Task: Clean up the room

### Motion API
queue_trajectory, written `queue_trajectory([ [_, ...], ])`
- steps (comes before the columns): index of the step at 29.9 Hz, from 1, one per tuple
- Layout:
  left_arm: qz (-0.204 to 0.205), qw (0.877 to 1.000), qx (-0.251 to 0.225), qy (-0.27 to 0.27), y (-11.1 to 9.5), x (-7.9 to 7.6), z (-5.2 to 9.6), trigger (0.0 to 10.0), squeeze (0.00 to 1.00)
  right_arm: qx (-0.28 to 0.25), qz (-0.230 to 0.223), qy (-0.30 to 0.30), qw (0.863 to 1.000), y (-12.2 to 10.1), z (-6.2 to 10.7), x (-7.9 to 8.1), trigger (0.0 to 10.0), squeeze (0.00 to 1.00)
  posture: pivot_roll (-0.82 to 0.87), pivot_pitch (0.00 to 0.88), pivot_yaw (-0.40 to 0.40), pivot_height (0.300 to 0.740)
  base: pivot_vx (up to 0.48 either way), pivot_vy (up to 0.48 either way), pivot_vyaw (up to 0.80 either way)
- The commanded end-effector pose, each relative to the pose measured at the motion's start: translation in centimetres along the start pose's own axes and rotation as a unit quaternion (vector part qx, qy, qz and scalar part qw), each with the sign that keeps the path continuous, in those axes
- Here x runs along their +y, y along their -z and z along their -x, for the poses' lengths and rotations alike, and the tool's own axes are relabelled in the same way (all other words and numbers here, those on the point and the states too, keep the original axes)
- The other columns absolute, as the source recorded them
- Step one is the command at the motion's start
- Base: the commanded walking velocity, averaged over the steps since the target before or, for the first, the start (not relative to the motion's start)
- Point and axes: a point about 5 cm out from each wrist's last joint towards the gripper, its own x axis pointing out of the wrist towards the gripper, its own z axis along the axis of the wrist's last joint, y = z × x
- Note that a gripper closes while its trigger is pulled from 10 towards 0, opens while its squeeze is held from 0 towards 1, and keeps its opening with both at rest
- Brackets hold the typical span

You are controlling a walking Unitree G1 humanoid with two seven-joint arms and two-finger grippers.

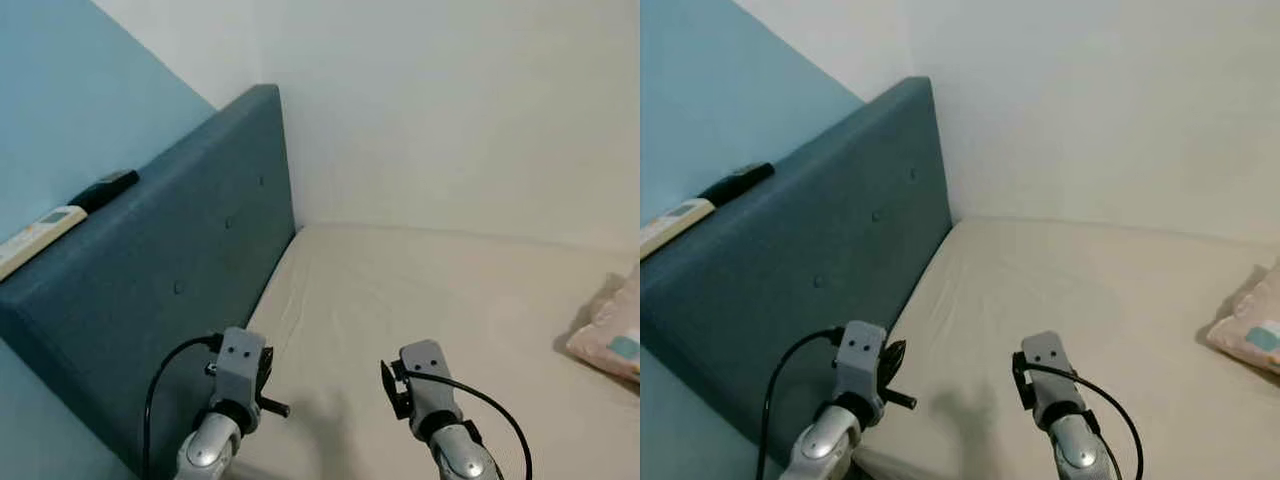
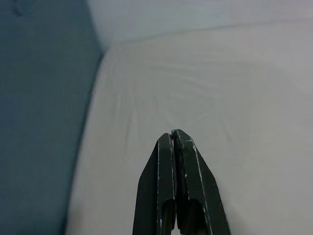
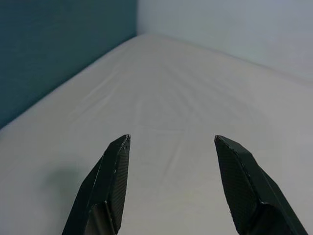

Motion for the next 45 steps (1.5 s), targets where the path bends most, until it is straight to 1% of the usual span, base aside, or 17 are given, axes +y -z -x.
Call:
queue_trajectory([
  [1, -0.01, 1.0, 0.013, 0.009, 0.43, -0.06, 0.11, 10.0, 0.0, 0.005, -0.006, 0.004, 1.0, 0.34, 0.14, 0.06, 10.0, 0.0, -0.02, 0.049, 0.027, 0.74, 0.0, 0.0, 0.0],
  [4, -0.018, 1.0, 0.014, 0.01, 0.45, -0.09, 0.1, 10.0, 0.0, 0.006, -0.007, 0.005, 1.0, 0.37, 0.17, 0.05, 10.0, 0.0, -0.02, 0.052, 0.029, 0.74, 0.0, 0.0, 0.0],
  [8, -0.018, 1.0, 0.015, 0.008, 0.45, -0.05, 0.08, 10.0, 0.0, 0.006, -0.008, 0.005, 1.0, 0.36, 0.19, 0.06, 10.0, 0.0, -0.02, 0.053, 0.029, 0.74, 0.0, -0.067, 0.0],
  [45, -0.016, 1.0, 0.014, 0.009, 0.24, -0.07, -0.08, 10.0, 0.0, 0.008, -0.012, 0.009, 1.0, 0.44, 0.31, -0.02, 10.0, 0.0, -0.03, 0.059, 0.031, 0.74, 0.0, -0.358, 0.0],
])
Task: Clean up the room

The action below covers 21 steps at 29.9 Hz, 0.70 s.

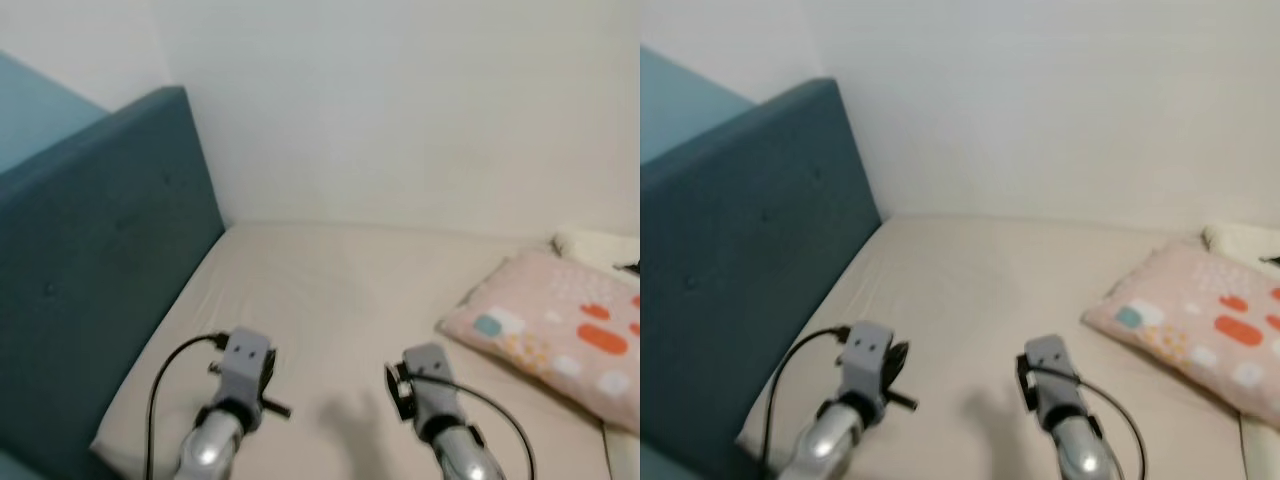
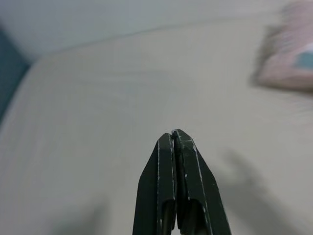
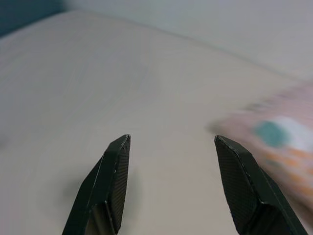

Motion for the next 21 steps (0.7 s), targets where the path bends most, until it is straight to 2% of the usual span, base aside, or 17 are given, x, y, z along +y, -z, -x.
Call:
queue_trajectory([
  [1, -0.006, 1.0, 0.009, -0.008, 0.36, 0.64, 0.25, 10.0, 0.0, 0.002, -0.011, -0.004, 1.0, 0.03, 0.04, 0.5, 10.0, 0.0, -0.02, 0.058, 0.031, 0.74, 0.0, -0.364, 0.0],
  [15, -0.005, 1.0, 0.009, -0.008, 0.35, 0.62, 0.24, 10.0, 0.0, 0.003, -0.011, -0.006, 1.0, 0.11, 0.11, 0.48, 10.0, 0.0, -0.03, 0.06, 0.026, 0.74, 0.0, -0.361, 0.0],
  [21, -0.008, 1.0, 0.019, -0.006, 0.68, 0.66, 0.38, 10.0, 0.0, 0.004, -0.012, -0.008, 1.0, 0.15, 0.1, 0.54, 10.0, 0.0, -0.02, 0.056, 0.024, 0.74, 0.0, 0.0, 0.0],
])
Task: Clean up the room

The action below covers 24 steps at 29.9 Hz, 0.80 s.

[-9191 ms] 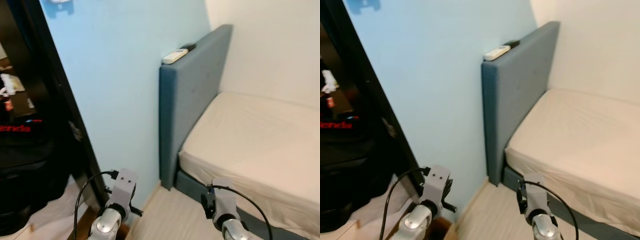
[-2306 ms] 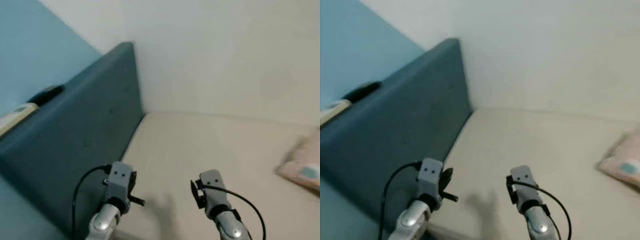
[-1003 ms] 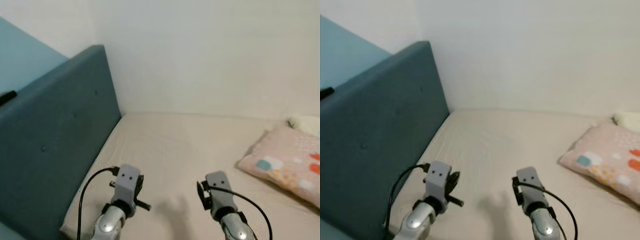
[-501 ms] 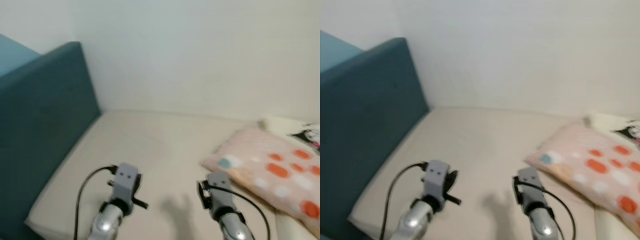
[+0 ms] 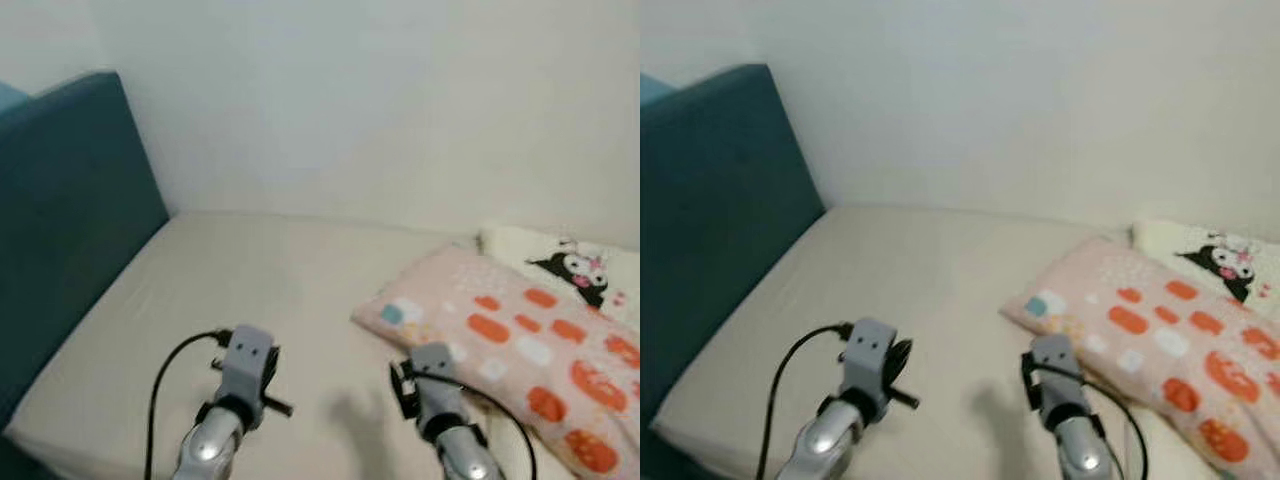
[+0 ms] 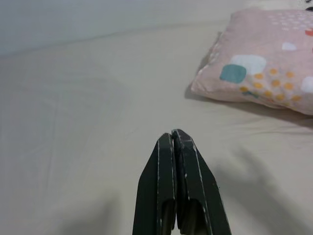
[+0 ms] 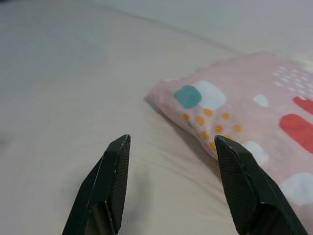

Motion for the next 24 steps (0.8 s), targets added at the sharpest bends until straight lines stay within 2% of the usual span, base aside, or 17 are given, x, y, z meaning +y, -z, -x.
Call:
queue_trajectory([
  [1, -0.002, 1.0, 0.014, -0.001, 0.55, 0.12, 0.22, 10.0, 0.0, 0.002, -0.004, -0.005, 1.0, 0.08, 0.06, 0.26, 10.0, 0.0, -0.02, 0.056, 0.024, 0.74, 0.0, 0.0, 0.0],
  [4, -0.009, 0.999, 0.033, 0.008, 0.91, 0.18, 0.17, 10.0, 0.0, 0.002, -0.005, -0.006, 1.0, 0.05, 0.02, 0.4, 10.0, 0.0, -0.02, 0.053, 0.027, 0.74, 0.0, 0.444, 0.0],
  [12, -0.007, 0.999, 0.036, 0.005, 1.02, 0.24, 0.13, 10.0, 0.0, 0.002, -0.006, -0.004, 1.0, 0.09, 0.06, 0.37, 10.0, 0.0, -0.02, 0.049, 0.03, 0.74, 0.0, 0.473, 0.0],
  [21, -0.019, 0.999, 0.035, 0.008, 1.0, -0.07, 0.02, 10.0, 0.0, 0.007, -0.019, -0.003, 1.0, 0.22, 0.06, 0.42, 10.0, 0.0, -0.02, 0.044, 0.035, 0.74, 0.0, 0.0, 0.0],
  [24, -0.019, 0.999, 0.034, 0.01, 0.92, -0.15, -0.01, 10.0, 0.0, 0.008, -0.025, -0.001, 1.0, 0.24, 0.04, 0.4, 10.0, 0.0, -0.03, 0.043, 0.034, 0.74, 0.0, 0.0, -0.8],
])
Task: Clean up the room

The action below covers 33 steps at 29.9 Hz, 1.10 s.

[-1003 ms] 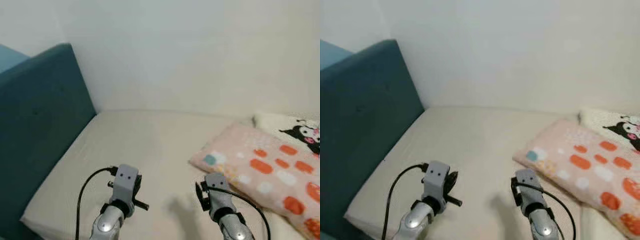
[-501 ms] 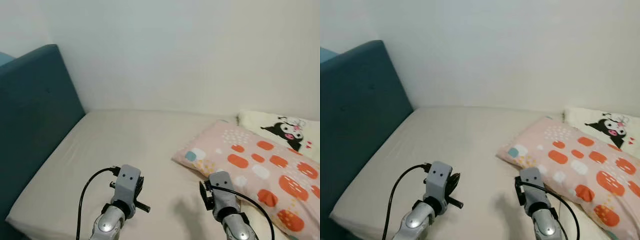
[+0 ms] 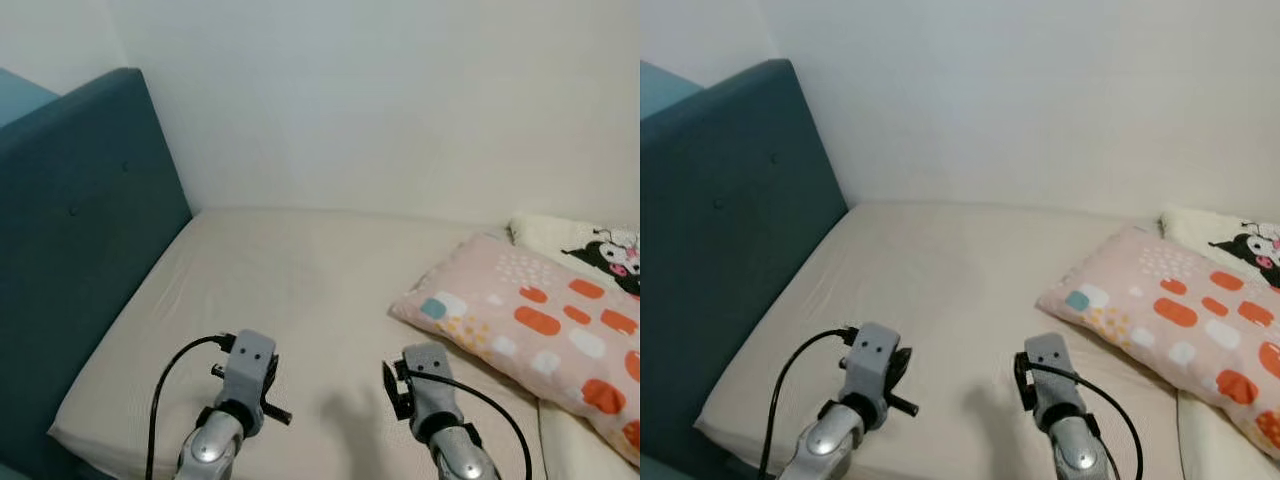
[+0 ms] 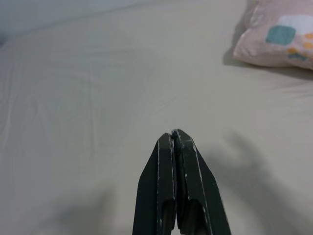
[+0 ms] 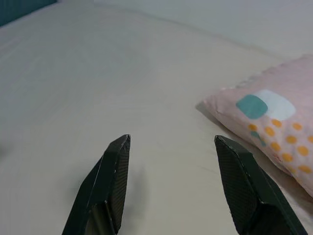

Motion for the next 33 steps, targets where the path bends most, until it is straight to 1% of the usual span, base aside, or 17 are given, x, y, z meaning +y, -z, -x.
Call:
queue_trajectory([
  [1, -0.005, 1.0, 0.006, 0.007, 0.2, -0.3, 0.0, 10.0, 0.0, 0.015, -0.01, 0.009, 1.0, 0.7, 0.4, -0.4, 10.0, 0.0, -0.03, 0.043, 0.034, 0.74, 0.0, 0.0, -0.8],
  [12, -0.006, 1.0, 0.004, 0.007, 0.2, -0.3, 0.0, 10.0, 0.0, 0.017, -0.015, 0.008, 1.0, 0.8, 0.5, -0.5, 10.0, 0.0, -0.03, 0.05, 0.035, 0.74, 0.0, 0.0, -0.76],
  [18, -0.019, 1.0, 0.007, 0.009, 0.2, -0.3, 0.0, 10.0, 0.0, 0.016, -0.008, 0.006, 1.0, 0.8, 0.5, -0.4, 10.0, 0.0, -0.02, 0.053, 0.035, 0.74, 0.0, 0.0, 0.0],
  [20, -0.026, 1.0, 0.012, 0.002, 0.3, -0.1, 0.0, 10.0, 0.0, 0.017, -0.007, 0.006, 1.0, 0.8, 0.5, -0.4, 10.0, 0.0, -0.02, 0.056, 0.037, 0.74, 0.0, 0.0, 0.0],
  [30, -0.023, 0.999, 0.013, -0.028, 0.3, 0.7, -0.1, 10.0, 0.0, 0.017, -0.007, 0.007, 1.0, 0.8, 0.5, -0.4, 10.0, 0.0, -0.02, 0.058, 0.037, 0.74, 0.0, 0.0, 0.0],
  [33, -0.018, 0.999, 0.015, -0.037, 0.2, 0.8, -0.1, 10.0, 0.0, 0.016, -0.007, 0.006, 1.0, 0.8, 0.5, -0.4, 10.0, 0.0, -0.02, 0.06, 0.036, 0.74, 0.0, -0.41, 0.0],
])
